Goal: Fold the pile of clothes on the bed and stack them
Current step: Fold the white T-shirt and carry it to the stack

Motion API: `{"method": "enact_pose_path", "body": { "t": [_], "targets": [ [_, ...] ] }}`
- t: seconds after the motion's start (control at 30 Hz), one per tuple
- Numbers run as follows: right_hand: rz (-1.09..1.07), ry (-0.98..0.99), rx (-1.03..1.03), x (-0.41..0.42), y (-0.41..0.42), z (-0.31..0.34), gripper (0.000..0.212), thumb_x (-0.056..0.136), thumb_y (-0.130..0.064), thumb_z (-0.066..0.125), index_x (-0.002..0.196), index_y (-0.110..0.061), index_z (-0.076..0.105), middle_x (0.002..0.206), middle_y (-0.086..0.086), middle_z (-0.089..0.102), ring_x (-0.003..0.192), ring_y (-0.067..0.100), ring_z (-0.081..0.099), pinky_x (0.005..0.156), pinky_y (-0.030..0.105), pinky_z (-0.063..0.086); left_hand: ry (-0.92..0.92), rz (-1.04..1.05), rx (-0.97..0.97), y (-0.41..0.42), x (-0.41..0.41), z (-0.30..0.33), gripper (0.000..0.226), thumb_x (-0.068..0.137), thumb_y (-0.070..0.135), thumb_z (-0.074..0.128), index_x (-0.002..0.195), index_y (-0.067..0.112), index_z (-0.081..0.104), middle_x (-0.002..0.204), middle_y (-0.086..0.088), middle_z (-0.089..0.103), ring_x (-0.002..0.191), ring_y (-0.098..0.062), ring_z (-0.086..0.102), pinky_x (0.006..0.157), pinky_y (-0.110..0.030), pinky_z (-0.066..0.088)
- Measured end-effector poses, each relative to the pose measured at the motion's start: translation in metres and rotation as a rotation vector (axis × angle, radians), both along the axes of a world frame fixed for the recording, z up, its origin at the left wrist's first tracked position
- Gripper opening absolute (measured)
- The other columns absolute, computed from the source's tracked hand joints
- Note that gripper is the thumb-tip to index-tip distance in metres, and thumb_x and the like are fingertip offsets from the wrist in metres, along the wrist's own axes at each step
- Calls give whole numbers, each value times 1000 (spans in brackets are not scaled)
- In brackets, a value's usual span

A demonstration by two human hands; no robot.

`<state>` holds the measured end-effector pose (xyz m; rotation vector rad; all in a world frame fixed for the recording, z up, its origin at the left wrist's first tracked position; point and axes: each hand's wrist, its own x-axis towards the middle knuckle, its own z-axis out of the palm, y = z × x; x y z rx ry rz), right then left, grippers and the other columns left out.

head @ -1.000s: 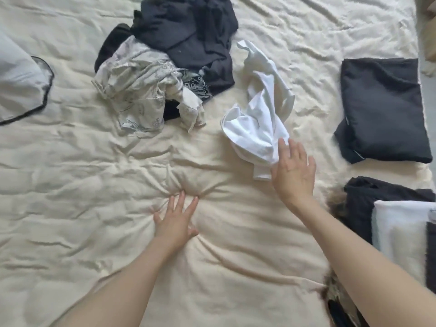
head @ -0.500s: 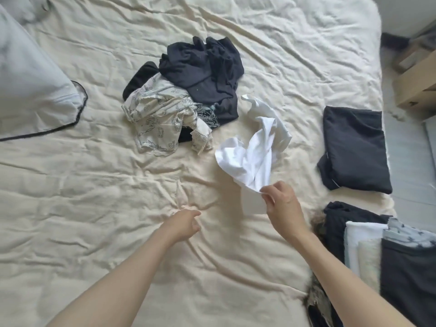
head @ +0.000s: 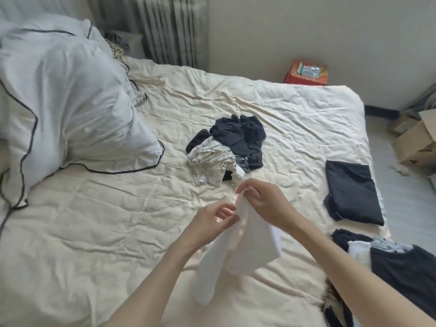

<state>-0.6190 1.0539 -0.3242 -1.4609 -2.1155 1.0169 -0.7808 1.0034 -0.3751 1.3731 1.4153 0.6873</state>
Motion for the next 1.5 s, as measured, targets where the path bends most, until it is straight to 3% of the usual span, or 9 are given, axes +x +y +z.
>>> {"method": "enact_pose_path", "body": {
  "t": [0.1, 0.23, 0.43, 0.63, 0.8, 0.93, 1.1, 1.3, 1.5],
  "targets": [
    [46, 68, 89, -42, -6, 52, 20, 89, -6, 52, 94, -16, 69, 89, -9, 64, 87, 9, 56, 72, 9, 37, 117, 97, 67, -25, -28, 41, 43, 73, 55, 64, 98, 20, 62, 87, 3, 67, 84, -13, 62, 74, -28, 47],
    [188, 46, 193, -90, -18, 112, 9, 89, -15, 61, 93, -16, 68, 90, 0, 67, 87, 16, 58, 76, 25, 43, 365, 293, 243, -50, -81, 92, 14, 90, 14, 57, 88, 1, 60, 84, -16, 65, 84, -32, 60, 73, -33, 39],
    [378, -147, 312, -118, -47, 148, 10, 87, -19, 58, 87, -14, 67, 86, 1, 64, 85, 19, 57, 69, 25, 41, 630, 407, 427, -115, -156, 165, 12, 88, 1, 58, 92, 1, 69, 89, -11, 68, 86, -26, 60, 68, -20, 33],
    [280, -51, 245, -118, -64, 143, 25, 88, -21, 64, 72, -3, 59, 69, 8, 57, 66, 22, 50, 59, 31, 36, 488, 614, 404, -172, -176, 217, 9, 85, 3, 65, 90, 8, 69, 78, 5, 63, 69, 4, 56, 65, -3, 38],
    [297, 109, 143, -137, -80, 151, 37, 88, -18, 66, 69, 8, 49, 62, 10, 41, 58, 16, 32, 47, 23, 21, 532, 666, 338, -212, -190, 224, 7, 82, 9, 70, 83, 16, 69, 78, 3, 64, 71, -4, 55, 60, -3, 36],
    [352, 196, 184, -165, -101, 166, 40, 88, -19, 65, 61, -8, 37, 54, 0, 30, 50, 11, 25, 43, 20, 22, 559, 704, 281, -237, -211, 216, 18, 79, 17, 74, 75, 29, 61, 78, 8, 64, 72, -7, 55, 59, -6, 38],
    [314, 332, -134, -212, -130, 181, 50, 84, -17, 68, 51, -16, 31, 42, -8, 26, 36, 7, 24, 36, 18, 17, 601, 761, 351, -250, -204, 191, 28, 80, 20, 72, 103, 24, 56, 97, 9, 52, 82, -8, 50, 73, -16, 38],
    [116, 494, -509, -252, -151, 195, 24, 83, -7, 69, 67, -8, 53, 51, 1, 56, 43, 11, 54, 44, 21, 43, 12, 783, 389, -260, -167, 160, 13, 86, 19, 68, 92, 28, 61, 85, 9, 67, 74, -3, 64, 68, -16, 45],
    [6, 632, -600, -261, -149, 203, 16, 86, -1, 64, 74, -4, 54, 71, 9, 55, 62, 19, 54, 58, 30, 50, 80, 770, 208, -254, -162, 131, 71, 79, 24, 75, 138, 22, 36, 130, 14, 42, 111, -6, 49, 91, -21, 43]
  ]
}}
